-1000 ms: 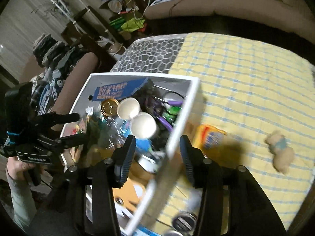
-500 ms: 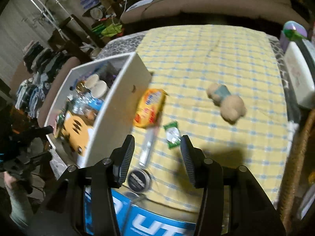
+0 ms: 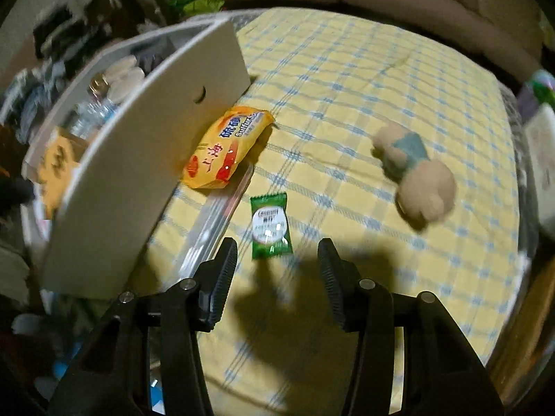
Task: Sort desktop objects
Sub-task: 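Withdraw both tools from the box back over the table, then grasp the green Centrum packet with the right tool while the left tool grasps a small beige tube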
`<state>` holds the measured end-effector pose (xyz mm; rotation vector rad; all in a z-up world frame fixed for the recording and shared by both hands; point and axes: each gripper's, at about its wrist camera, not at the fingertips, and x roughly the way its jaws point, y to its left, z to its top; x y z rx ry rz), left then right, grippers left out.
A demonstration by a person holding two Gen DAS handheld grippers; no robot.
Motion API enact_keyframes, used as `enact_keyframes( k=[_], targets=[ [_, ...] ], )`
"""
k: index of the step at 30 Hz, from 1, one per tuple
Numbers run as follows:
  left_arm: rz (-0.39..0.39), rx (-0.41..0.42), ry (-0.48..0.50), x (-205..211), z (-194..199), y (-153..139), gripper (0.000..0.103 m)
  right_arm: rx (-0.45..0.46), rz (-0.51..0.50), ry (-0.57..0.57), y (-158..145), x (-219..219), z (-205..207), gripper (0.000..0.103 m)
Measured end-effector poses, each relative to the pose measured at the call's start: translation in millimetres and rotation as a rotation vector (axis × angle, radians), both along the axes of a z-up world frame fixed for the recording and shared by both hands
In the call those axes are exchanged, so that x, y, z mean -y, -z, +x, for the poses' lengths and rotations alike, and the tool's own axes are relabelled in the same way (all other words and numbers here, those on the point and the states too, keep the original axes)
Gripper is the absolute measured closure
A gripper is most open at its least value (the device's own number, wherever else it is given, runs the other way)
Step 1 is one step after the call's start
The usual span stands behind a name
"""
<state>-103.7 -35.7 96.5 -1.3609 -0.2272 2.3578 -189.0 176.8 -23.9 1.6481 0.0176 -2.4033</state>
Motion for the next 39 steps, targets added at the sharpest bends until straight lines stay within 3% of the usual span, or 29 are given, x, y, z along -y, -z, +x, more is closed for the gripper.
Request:
enact_keyframes(
  k=[9,10,11,12,16,20,27,33,35,39],
  targets=[
    [0.027,0.003,-0.045,22.2,-7.4,0.0,0.009,0.049,0.179,-0.117,40.9,33.8,-17.0,0.058],
    [0.031,0.005,-0.045,21.7,-7.5,1.1,0.009,0.04,0.179,-0.128,40.1,33.8,-15.0,0.062],
    [0.037,0.008,-0.043,20.1,-7.0,1.8,0.009,0.042,0.164,-0.128,39.8,32.2,-14.0,0.066],
    [0.042,0.013,-0.037,17.5,-6.8,2.7,0.009,0.046,0.148,-0.123,38.9,29.6,-13.0,0.076],
    [0.034,0.021,-0.004,2.9,-4.7,4.9,0.009,0.056,0.056,-0.086,28.1,7.9,-1.8,0.077],
    [0.026,0.029,0.024,-16.8,-5.0,6.1,0.009,-0.002,-0.098,0.021,-5.5,-40.3,28.9,0.077],
    [-0.036,0.078,0.289,-98.9,-8.4,31.8,0.009,-0.131,-0.253,0.166,-70.5,-129.5,104.9,0.077],
    [-0.087,0.235,0.601,-195.7,-18.1,78.6,0.009,-0.199,-0.306,0.232,-87.3,-167.7,158.6,0.077],
    [-0.165,0.248,0.713,-230.2,-17.9,90.4,0.009,-0.209,-0.336,0.256,-86.7,-182.0,174.8,0.077],
    [-0.287,0.273,0.838,-274.8,-19.8,107.6,0.009,-0.231,-0.354,0.282,-91.0,-205.0,200.4,0.077]
  ],
)
